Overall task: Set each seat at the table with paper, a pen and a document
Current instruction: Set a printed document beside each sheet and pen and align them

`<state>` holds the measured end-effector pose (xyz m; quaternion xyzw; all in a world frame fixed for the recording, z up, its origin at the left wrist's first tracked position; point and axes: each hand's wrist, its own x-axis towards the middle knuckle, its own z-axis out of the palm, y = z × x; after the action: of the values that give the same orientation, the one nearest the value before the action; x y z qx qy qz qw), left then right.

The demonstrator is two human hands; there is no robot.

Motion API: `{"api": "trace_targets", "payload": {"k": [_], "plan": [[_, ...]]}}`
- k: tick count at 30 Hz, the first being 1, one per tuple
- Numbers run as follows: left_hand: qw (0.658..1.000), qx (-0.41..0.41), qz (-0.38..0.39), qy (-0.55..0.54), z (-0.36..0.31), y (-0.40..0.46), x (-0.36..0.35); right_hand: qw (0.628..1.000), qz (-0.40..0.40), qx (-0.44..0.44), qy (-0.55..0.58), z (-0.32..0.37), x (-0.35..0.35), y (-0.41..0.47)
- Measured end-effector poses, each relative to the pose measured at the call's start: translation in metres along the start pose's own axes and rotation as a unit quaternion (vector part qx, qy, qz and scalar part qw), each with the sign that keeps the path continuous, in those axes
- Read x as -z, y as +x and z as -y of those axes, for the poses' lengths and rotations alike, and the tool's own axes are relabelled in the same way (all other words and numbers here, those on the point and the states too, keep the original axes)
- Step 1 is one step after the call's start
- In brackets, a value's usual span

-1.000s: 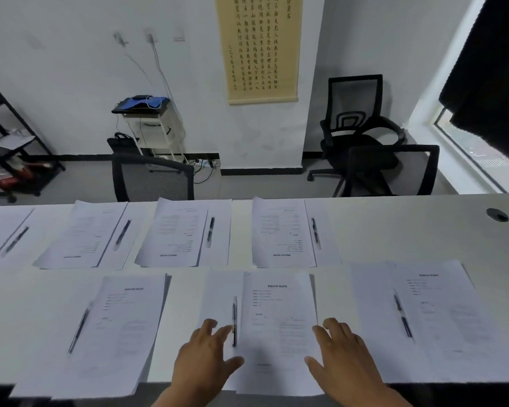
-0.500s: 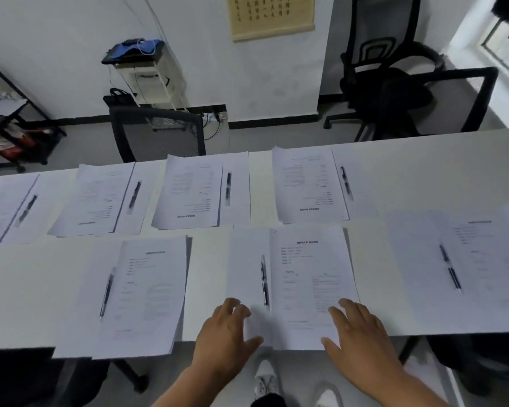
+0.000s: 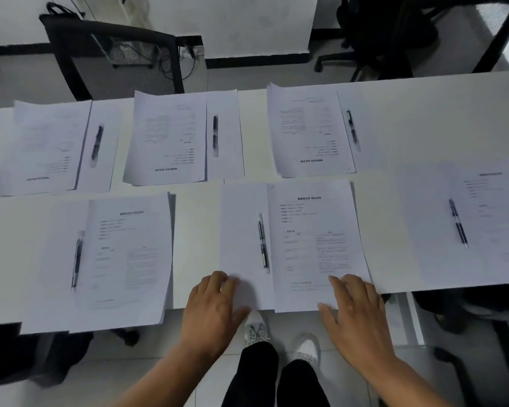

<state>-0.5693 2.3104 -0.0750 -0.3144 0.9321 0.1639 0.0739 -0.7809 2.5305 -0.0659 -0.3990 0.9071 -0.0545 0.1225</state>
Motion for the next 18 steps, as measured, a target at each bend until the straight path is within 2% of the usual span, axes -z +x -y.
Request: {"api": "trace_targets", "payload": {"k": [7,12,18], "plan": [[1.0,-0.009,-0.004,-0.013,0.0,0.012,-0.005,0.998,-0.044,0.048,0.011,-0.006,-0.012,0.02],[1.0,-0.02,-0.002,-0.022,0.002,0.019,-0.006,0.995,-0.034,0.091,0.014,-0.02,-0.022,0.03],[0.999,-0.032,-0.005,-0.035,0.001,0.021,-0.007,0.994,-0.018,0.101,0.023,-0.028,-0.02,0.035]]}}
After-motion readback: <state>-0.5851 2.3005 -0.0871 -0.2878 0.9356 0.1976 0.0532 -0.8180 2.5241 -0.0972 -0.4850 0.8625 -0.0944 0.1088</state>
